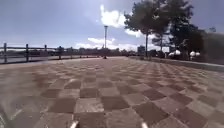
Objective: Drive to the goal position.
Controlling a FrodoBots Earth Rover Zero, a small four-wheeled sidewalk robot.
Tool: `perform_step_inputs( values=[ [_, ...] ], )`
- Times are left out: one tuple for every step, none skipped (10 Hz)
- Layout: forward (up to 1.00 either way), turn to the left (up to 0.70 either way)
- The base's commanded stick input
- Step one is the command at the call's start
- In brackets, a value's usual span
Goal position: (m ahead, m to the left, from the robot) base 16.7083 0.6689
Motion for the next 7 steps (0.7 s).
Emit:
perform_step_inputs(
  values=[
    [1.00, -0.40],
    [1.00, -0.27],
    [1.00, 0.00],
    [1.00, 0.00],
    [1.00, 0.00],
    [1.00, 0.00],
    [1.00, 0.00]
  ],
)
